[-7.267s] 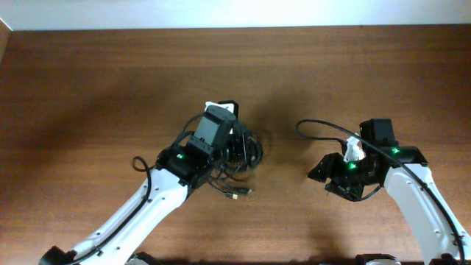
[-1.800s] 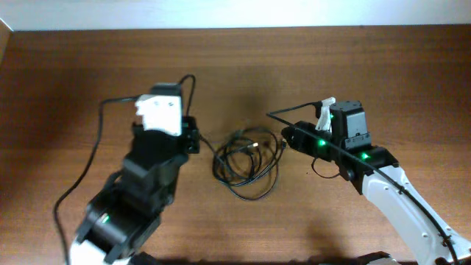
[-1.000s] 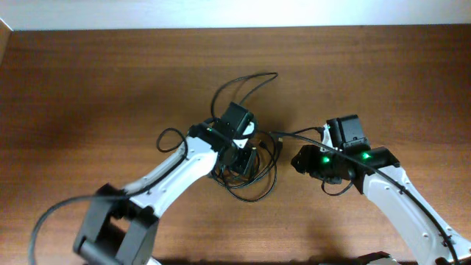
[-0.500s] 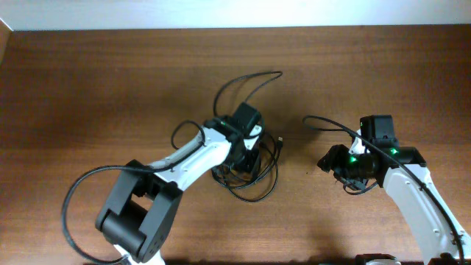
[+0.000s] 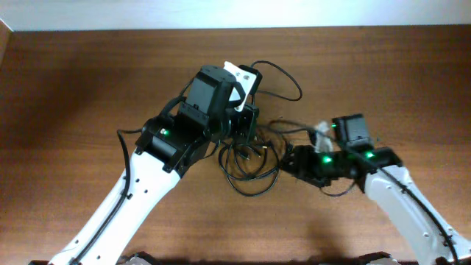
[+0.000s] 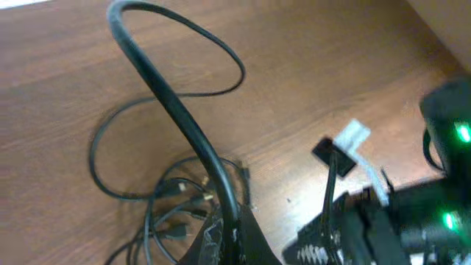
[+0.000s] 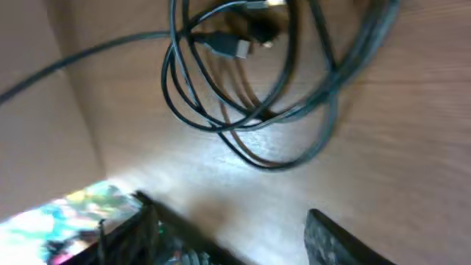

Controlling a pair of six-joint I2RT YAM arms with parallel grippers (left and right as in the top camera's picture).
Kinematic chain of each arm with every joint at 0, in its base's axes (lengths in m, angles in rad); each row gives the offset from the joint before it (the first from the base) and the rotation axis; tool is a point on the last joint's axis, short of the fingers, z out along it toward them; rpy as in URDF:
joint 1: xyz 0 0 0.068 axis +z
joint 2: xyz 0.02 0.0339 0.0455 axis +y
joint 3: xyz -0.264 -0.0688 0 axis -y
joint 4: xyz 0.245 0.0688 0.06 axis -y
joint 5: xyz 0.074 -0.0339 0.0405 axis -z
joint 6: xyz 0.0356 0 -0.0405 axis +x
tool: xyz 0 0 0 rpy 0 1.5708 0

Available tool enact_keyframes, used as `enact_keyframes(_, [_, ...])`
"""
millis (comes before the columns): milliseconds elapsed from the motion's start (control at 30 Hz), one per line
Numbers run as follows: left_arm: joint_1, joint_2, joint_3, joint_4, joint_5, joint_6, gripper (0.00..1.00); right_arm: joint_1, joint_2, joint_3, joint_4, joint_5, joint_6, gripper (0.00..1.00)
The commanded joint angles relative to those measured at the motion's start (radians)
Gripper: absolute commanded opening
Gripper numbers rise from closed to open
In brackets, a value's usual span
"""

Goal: Untangle cables

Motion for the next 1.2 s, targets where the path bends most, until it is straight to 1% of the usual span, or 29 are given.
enact_keyframes(0, [0.002, -0.027, 0.014, 0.006, -0.06, 0.005, 0.0, 0.108, 0.001, 0.0, 0.053, 0.133, -0.011, 0.66])
enact_keyframes(33, [0.002, -0.027, 0.014, 0.005, -0.06, 0.005, 0.0, 0.128, 0.001, 0.0, 0.092, 0.132, -0.011, 0.66])
enact_keyframes(67, [0.002, -0.027, 0.014, 0.005, -0.061, 0.005, 0.0, 0.152, 0.001, 0.0, 0.161, 0.135, -0.072, 0.66])
enact_keyframes(100, [0.002, -0.027, 0.014, 0.01, -0.061, 0.005, 0.0, 0.174, 0.001, 0.0, 0.223, 0.136, -0.189, 0.66])
enact_keyframes(133, [0.007, -0.031, 0.015, 0.014, -0.079, 0.005, 0.0, 0.194, 0.001, 0.0, 0.267, 0.135, -0.266, 0.66])
enact_keyframes(167, [0.021, -0.039, 0.019, 0.014, -0.106, 0.005, 0.0, 0.204, 0.001, 0.0, 0.291, 0.135, -0.273, 0.66])
enact_keyframes(267, [0.111, -0.092, 0.051, 0.014, -0.121, 0.005, 0.0, 0.202, 0.001, 0.0, 0.284, 0.213, -0.269, 0.68])
enact_keyframes(300, [0.16, -0.122, 0.077, 0.014, -0.121, -0.007, 0.0, 0.203, 0.002, 0.0, 0.285, 0.229, -0.269, 0.72])
enact_keyframes(333, [0.217, -0.159, 0.114, 0.024, -0.12, -0.043, 0.0, 0.206, 0.012, 0.0, 0.288, 0.229, -0.269, 0.72])
enact_keyframes(400, [0.264, -0.203, 0.139, 0.059, -0.118, -0.066, 0.0, 0.225, 0.048, 0.0, 0.288, 0.272, -0.269, 0.7])
enact_keyframes(433, [0.275, -0.227, 0.14, 0.076, -0.112, -0.072, 0.0, 0.242, 0.077, 0.0, 0.289, 0.299, -0.266, 0.69])
enact_keyframes(467, [0.278, -0.248, 0.14, 0.08, -0.111, -0.074, 0.0, 0.266, 0.122, 0.0, 0.29, 0.357, -0.225, 0.66])
enact_keyframes(533, [0.278, -0.259, 0.14, 0.076, -0.085, -0.074, 0.0, 0.3, 0.189, 0.0, 0.317, 0.393, -0.203, 0.65])
enact_keyframes(600, [0.278, -0.258, 0.14, 0.077, -0.041, -0.075, 0.0, 0.33, 0.253, 0.0, 0.367, 0.393, -0.153, 0.65])
enact_keyframes(700, [0.278, -0.258, 0.14, 0.076, -0.049, -0.077, 0.01, 0.336, 0.266, 0.0, 0.374, 0.393, -0.137, 0.65])
enact_keyframes(767, [0.278, -0.257, 0.14, 0.066, -0.061, -0.033, 0.05, 0.334, 0.266, 0.0, 0.364, 0.394, -0.137, 0.66])
enact_keyframes(800, [0.278, -0.256, 0.14, 0.059, -0.087, -0.029, 0.04, 0.334, 0.266, 0.0, 0.354, 0.394, -0.137, 0.66])
enact_keyframes(900, [0.278, -0.25, 0.14, 0.05, -0.255, -0.028, 0.0, 0.334, 0.266, 0.0, 0.311, 0.402, -0.137, 0.66])
enact_keyframes(933, [0.278, -0.248, 0.14, 0.05, -0.35, -0.028, 0.0, 0.334, 0.266, 0.0, 0.294, 0.401, -0.137, 0.74])
enact_keyframes(1000, [0.278, -0.245, 0.14, 0.049, -0.412, -0.027, 0.0, 0.334, 0.266, 0.0, 0.274, 0.401, -0.137, 0.8])
enact_keyframes(1033, [0.278, -0.243, 0.14, 0.05, -0.418, -0.027, 0.0, 0.334, 0.266, 0.0, 0.268, 0.401, -0.137, 0.82])
enact_keyframes(1067, [0.278, -0.243, 0.14, 0.05, -0.42, -0.027, 0.03, 0.334, 0.266, 0.0, 0.263, 0.401, -0.137, 0.86])
enact_keyframes(1100, [0.278, -0.243, 0.14, 0.05, -0.419, -0.028, 0.03, 0.334, 0.266, 0.0, 0.257, 0.401, -0.137, 0.88])
enact_keyframes(1167, [0.278, -0.243, 0.14, 0.05, -0.419, -0.027, 0.0, 0.334, 0.266, 0.0, 0.239, 0.401, -0.137, 0.97])
